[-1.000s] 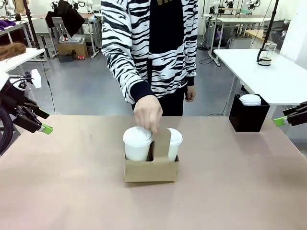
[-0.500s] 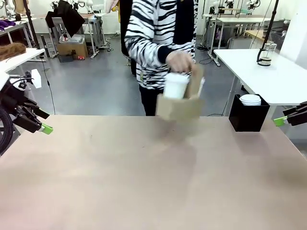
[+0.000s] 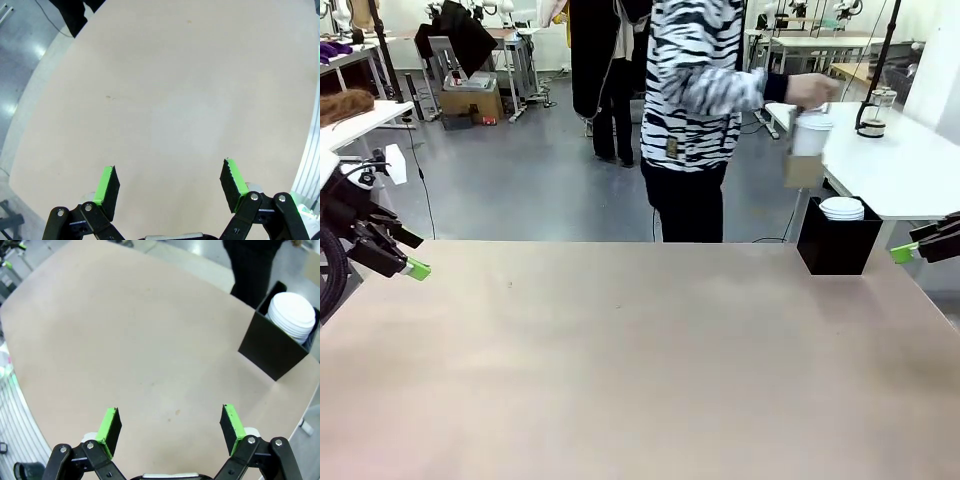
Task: Pour a drink into a cup and package it in a carrier.
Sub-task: Insert the held 600 ml Paper Cup into the Cup Carrier.
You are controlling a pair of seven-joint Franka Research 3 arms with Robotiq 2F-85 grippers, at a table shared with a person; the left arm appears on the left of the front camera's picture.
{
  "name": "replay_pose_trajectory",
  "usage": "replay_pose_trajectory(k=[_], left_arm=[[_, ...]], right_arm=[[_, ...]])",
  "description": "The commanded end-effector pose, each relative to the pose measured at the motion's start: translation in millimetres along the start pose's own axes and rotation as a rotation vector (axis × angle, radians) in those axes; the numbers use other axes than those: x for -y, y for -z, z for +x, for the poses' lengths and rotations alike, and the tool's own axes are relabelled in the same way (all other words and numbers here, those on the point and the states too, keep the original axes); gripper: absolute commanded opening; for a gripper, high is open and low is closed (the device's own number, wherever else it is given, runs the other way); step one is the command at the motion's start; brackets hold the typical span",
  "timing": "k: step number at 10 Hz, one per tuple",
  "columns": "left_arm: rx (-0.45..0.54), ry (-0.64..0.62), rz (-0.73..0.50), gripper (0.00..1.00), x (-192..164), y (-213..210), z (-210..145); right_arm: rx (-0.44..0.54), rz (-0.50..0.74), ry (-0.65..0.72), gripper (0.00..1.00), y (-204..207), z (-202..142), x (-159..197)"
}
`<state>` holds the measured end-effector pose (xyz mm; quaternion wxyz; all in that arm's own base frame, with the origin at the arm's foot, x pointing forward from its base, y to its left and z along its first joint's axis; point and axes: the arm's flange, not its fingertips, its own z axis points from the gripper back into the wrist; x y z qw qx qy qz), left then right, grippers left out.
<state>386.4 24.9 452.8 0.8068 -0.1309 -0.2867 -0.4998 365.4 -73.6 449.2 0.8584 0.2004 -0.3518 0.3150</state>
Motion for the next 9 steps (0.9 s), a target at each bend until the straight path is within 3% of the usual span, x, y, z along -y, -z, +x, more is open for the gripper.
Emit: replay_pose_trajectory(k=[1, 9], left_arm=[[0.024, 0.005, -0.01, 1.0, -0.7, 0.6, -0.9], [0.024, 0.005, -0.01, 1.0, -0.7, 0.6, -0.9]], right_arm=[[-0.013, -0.012, 0.021, 1.0, -0.9, -0.1, -2.4], [-0.013, -0.012, 0.021, 1.0, -0.9, -0.1, -2.4]])
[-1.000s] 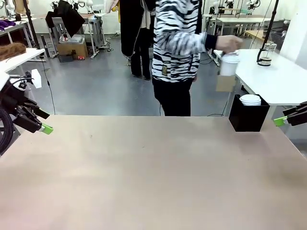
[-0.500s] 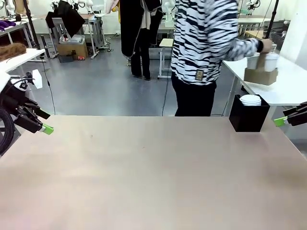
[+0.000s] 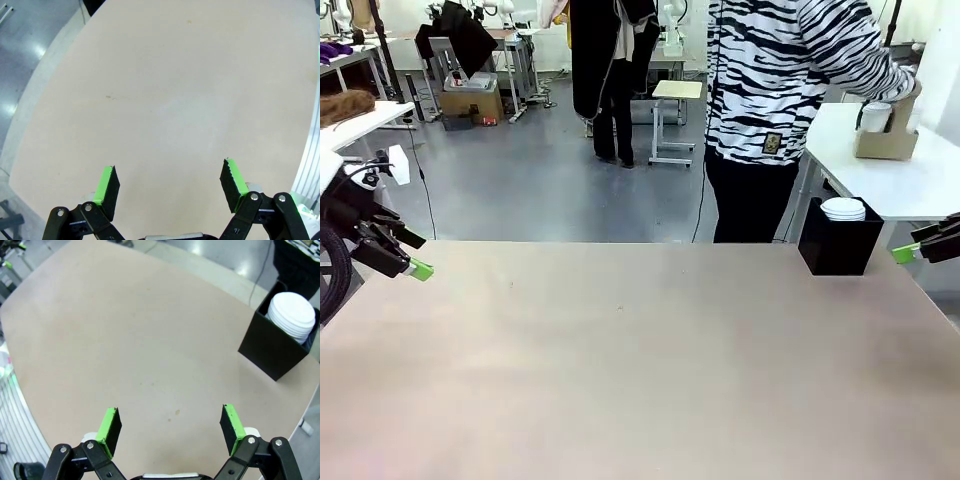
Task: Pour a drink into a cup and package it in a carrier.
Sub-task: Insert the held 600 ml Paper Cup into the Cup Carrier.
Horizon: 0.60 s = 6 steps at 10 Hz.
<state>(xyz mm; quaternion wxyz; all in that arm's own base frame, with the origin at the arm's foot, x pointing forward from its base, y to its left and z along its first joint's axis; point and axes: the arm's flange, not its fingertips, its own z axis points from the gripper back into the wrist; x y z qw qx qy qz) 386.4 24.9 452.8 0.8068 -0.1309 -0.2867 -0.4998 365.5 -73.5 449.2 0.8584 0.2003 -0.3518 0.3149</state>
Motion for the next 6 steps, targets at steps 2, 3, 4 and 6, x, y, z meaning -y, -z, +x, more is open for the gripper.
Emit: replay_pose_trajectory(k=[2, 3, 4, 6], left_arm=[[0.024, 0.005, -0.01, 1.0, -0.7, 0.6, -0.9], [0.024, 0.005, -0.01, 1.0, -0.7, 0.6, -0.9], [0.024, 0.005, -0.01, 1.0, -0.7, 0.6, -0.9], [0.024, 0.005, -0.01, 1.0, -0.7, 0.6, -0.9]], right_arm=[[-0.013, -0.012, 0.021, 1.0, -1.0, -0.2, -2.3], [-0.013, -0.012, 0.021, 1.0, -1.0, -0.2, -2.3], [-0.013, -0.012, 0.021, 1.0, -1.0, -0.2, -2.3], [-0.013, -0.012, 0.021, 1.0, -1.0, -0.2, -2.3]])
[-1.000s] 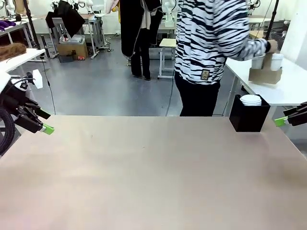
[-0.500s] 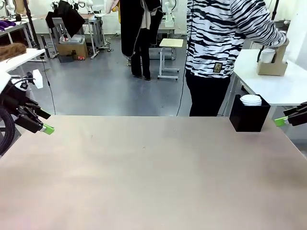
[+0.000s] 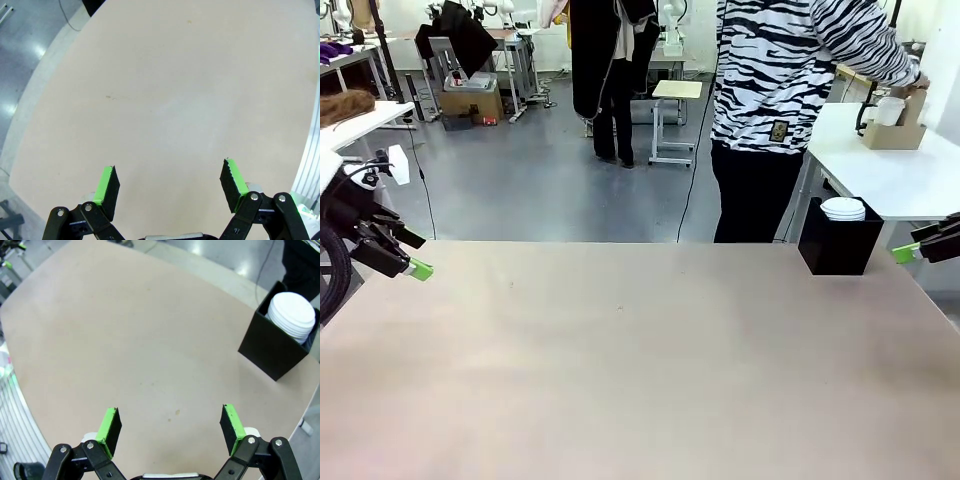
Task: Pour a drink into a cup and package it in a carrier.
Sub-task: Insert the held 600 ml Paper Cup into the Cup Carrier.
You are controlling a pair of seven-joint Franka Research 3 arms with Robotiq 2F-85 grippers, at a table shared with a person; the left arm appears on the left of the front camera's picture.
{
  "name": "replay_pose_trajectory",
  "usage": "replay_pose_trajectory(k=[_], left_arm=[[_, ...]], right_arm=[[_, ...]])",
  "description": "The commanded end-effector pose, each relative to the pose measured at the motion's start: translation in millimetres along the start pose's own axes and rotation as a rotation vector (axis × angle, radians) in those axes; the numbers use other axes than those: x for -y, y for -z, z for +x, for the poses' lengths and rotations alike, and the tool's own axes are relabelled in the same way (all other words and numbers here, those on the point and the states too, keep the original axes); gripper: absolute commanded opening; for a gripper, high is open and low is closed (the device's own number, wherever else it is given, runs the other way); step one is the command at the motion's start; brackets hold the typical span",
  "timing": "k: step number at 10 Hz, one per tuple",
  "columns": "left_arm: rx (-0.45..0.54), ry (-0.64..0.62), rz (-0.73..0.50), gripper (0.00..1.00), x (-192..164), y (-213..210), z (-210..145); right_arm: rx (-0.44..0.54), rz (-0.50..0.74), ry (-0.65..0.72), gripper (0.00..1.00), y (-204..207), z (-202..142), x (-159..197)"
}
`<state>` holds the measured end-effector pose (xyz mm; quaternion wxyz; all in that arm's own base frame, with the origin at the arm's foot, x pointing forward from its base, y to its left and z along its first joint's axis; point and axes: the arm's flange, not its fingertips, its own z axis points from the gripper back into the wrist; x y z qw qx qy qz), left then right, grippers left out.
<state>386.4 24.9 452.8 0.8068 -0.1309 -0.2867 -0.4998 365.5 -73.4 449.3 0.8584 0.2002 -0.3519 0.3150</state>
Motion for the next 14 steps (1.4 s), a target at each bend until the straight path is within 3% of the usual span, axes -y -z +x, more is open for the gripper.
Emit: replay_pose_trajectory(k=[1, 14], left_arm=[[0.024, 0.005, -0.01, 1.0, -0.7, 0.6, -0.9], [0.024, 0.005, -0.01, 1.0, -0.7, 0.6, -0.9]], right_arm=[[-0.013, -0.012, 0.021, 1.0, -1.1, -0.2, -2.3], [-0.013, -0.012, 0.021, 1.0, -1.1, -0.2, -2.3]])
